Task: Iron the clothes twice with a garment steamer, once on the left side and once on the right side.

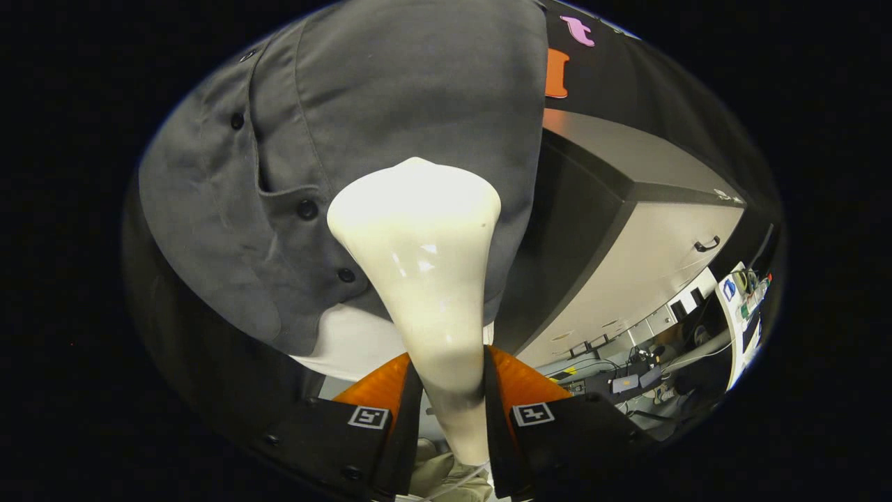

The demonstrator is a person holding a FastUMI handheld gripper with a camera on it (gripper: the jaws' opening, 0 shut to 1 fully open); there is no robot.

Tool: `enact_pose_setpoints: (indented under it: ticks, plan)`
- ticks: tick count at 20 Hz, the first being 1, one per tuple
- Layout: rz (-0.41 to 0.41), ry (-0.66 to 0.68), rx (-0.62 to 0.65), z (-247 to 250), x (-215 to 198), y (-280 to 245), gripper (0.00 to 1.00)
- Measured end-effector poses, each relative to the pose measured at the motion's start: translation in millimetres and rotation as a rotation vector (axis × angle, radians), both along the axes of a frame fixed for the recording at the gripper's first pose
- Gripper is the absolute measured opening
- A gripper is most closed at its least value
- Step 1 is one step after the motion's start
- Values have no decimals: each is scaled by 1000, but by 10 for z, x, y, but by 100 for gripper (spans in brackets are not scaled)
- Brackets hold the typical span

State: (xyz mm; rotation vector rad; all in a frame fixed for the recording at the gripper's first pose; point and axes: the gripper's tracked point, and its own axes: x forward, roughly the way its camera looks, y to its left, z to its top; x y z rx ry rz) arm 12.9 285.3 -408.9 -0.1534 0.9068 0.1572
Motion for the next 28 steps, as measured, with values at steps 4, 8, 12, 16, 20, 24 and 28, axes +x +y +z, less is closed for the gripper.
enact_pose_setpoints:
  ticks: [4,8,12,16,20,24,28]
  plan:
    - [3,22,-3,-133,-35,-11,51]
    - [-4,27,7,-152,-38,-19,50]
    - [-21,11,25,10,-16,15,50]
    - [-32,-39,45,349,24,8,50]
    - [-45,-112,64,810,49,15,50]
    - [-54,-186,80,1230,88,-4,50]
    - [-48,-244,97,1544,108,30,50]
